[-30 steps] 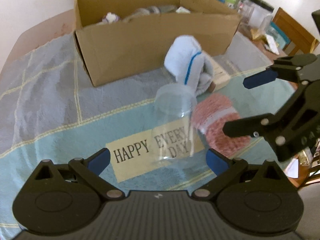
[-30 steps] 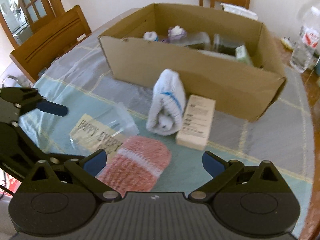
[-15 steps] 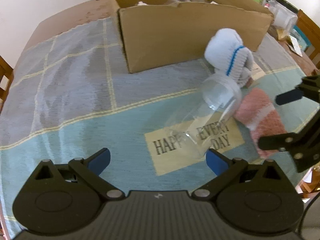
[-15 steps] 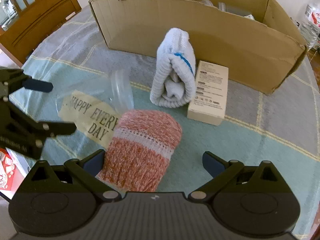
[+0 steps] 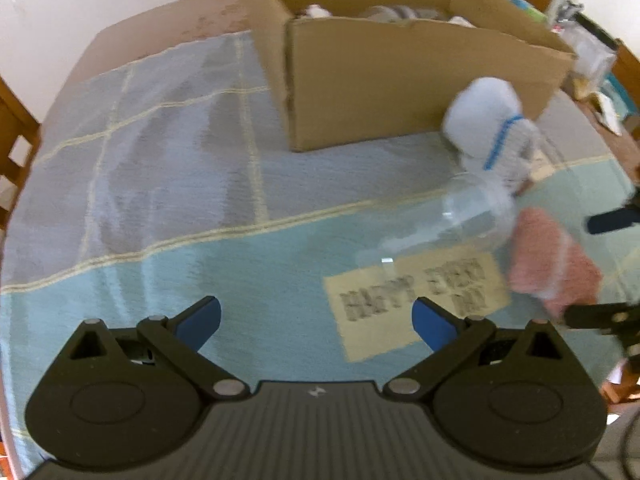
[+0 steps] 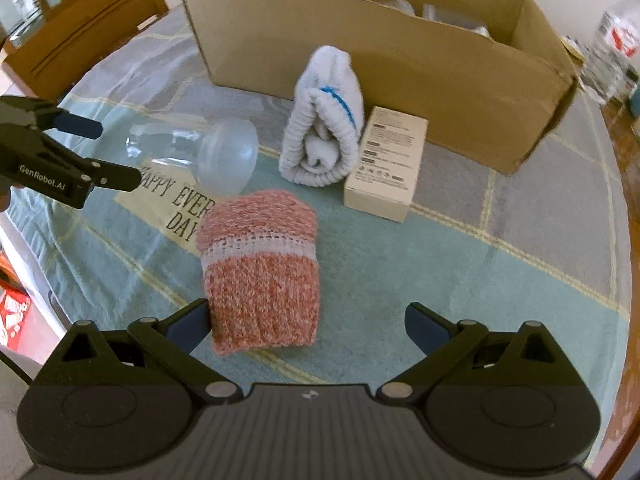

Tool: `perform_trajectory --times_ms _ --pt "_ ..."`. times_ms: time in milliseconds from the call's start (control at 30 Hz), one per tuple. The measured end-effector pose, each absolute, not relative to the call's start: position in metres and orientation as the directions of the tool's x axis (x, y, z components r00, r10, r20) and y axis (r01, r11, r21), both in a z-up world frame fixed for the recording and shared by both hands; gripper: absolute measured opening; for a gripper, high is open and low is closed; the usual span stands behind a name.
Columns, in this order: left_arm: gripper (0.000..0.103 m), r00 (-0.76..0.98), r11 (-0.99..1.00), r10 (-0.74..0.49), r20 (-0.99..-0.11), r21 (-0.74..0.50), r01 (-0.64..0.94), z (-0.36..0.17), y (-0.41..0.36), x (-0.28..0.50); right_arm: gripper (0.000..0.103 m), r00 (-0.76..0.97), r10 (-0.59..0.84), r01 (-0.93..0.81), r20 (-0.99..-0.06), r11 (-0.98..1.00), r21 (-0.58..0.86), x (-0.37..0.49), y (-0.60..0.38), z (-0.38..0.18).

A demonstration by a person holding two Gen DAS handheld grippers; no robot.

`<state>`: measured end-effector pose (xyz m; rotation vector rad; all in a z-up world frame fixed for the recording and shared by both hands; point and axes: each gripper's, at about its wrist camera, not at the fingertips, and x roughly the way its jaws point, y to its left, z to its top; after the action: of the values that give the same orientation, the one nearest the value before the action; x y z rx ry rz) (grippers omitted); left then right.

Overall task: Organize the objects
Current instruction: 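Move the left tool to the clear plastic jar and the right tool to the pink knit sock, then grasp the clear plastic jar with the left tool while the right tool grasps the pink knit sock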

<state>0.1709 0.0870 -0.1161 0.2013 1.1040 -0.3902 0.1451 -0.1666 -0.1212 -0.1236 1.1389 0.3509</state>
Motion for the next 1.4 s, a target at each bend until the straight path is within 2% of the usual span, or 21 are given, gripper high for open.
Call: perform_trajectory --times_ms 200,367,733,1067,1300,1400 --pt "0.101 0.378 0.888 -0.302 -0.875 -0.114 0.446 -0.1 0.065 0.159 0.103 0.408 0.189 -0.43 -0.893 0.903 -0.005 0.138 -0.154 -0.135" --pt "0.101 0.395 0.89 -0.326 -0.859 -0.138 0.435 -0.094 0.048 0.162 0.103 0.445 0.236 -0.473 -0.864 0.881 -0.002 0.133 -0.155 -0.137" --pt "0.101 0.472 0.952 -0.227 -0.852 -0.094 0.29 -0.11 0.022 0.182 0.103 0.458 0.289 -0.535 -0.84 0.845 -0.001 0.13 -0.157 -0.138" --pt "0.101 0.496 0.972 -0.148 -0.855 -0.032 0.234 -0.115 0.029 0.187 0.103 0.451 0.3 -0.554 -0.841 0.832 0.0 0.131 -0.161 -0.137" --pt "0.101 0.487 0.979 -0.143 -0.862 -0.05 0.199 -0.119 0.042 0.19 0.103 0.431 0.279 -0.539 -0.858 0.842 0.004 0.136 -0.154 -0.135" --pt "0.097 0.488 0.979 -0.162 -0.858 -0.08 0.185 -0.121 0.041 0.191 0.103 0.423 0.279 -0.537 -0.862 0.844 0.009 0.139 -0.148 -0.133"
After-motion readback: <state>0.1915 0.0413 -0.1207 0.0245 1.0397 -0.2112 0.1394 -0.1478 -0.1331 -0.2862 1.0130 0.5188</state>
